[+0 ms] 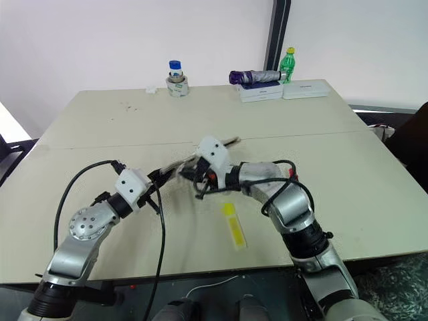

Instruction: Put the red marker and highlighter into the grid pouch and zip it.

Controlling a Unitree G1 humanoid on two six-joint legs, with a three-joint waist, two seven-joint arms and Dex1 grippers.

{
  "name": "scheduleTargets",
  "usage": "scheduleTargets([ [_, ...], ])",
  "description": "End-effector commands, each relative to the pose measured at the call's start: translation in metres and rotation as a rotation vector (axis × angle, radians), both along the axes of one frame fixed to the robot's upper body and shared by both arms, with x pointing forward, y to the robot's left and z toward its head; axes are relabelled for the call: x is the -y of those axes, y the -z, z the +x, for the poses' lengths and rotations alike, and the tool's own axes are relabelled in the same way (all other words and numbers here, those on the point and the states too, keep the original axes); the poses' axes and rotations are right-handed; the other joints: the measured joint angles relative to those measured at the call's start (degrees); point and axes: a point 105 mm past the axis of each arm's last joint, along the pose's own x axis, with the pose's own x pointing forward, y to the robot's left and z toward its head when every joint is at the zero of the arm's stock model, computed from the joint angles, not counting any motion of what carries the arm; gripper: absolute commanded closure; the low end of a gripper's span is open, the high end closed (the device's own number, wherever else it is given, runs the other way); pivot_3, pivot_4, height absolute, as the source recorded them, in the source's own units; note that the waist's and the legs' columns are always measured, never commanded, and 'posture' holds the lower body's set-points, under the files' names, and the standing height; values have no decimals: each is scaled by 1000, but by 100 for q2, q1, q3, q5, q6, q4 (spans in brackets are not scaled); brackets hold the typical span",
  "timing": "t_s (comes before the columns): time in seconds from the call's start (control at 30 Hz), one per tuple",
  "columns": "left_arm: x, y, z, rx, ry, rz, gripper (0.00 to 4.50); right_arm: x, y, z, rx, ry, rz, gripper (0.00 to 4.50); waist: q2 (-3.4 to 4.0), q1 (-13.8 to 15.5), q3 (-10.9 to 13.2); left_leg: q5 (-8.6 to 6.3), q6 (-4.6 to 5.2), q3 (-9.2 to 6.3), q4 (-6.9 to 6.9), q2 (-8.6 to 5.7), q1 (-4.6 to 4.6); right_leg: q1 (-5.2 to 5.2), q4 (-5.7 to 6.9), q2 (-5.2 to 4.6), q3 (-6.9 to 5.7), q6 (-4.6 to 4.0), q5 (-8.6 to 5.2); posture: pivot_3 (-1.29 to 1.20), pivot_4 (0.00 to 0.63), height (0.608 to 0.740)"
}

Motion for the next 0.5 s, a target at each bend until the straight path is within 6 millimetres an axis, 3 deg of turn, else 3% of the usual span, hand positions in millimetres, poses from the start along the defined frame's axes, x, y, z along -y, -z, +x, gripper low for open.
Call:
scheduleTargets([
  [0.03, 8, -6, 0, 29, 9, -3, 4500, -16, -11, -25, 32, -122, 26, 4489, -1, 26, 0, 0, 0, 0, 3, 0, 0, 1, 0, 0, 0, 0, 0, 0, 150, 740],
  [0.27, 19, -6, -1, 28, 22, -35, 4500, -21, -10, -29, 22, -126, 20, 4489, -1, 40, -1, -1, 2, 0, 7, -1, 0, 4, 0, -1, -1, 1, 0, 0, 150, 740],
  [0.5, 28, -3, -10, 13, 68, -52, 4500, -14, -9, -8, 45, -5, -7, 4489, -2, 36, -1, -1, 2, 0, 6, -1, 0, 4, 0, -1, -1, 1, 0, 0, 150, 740],
])
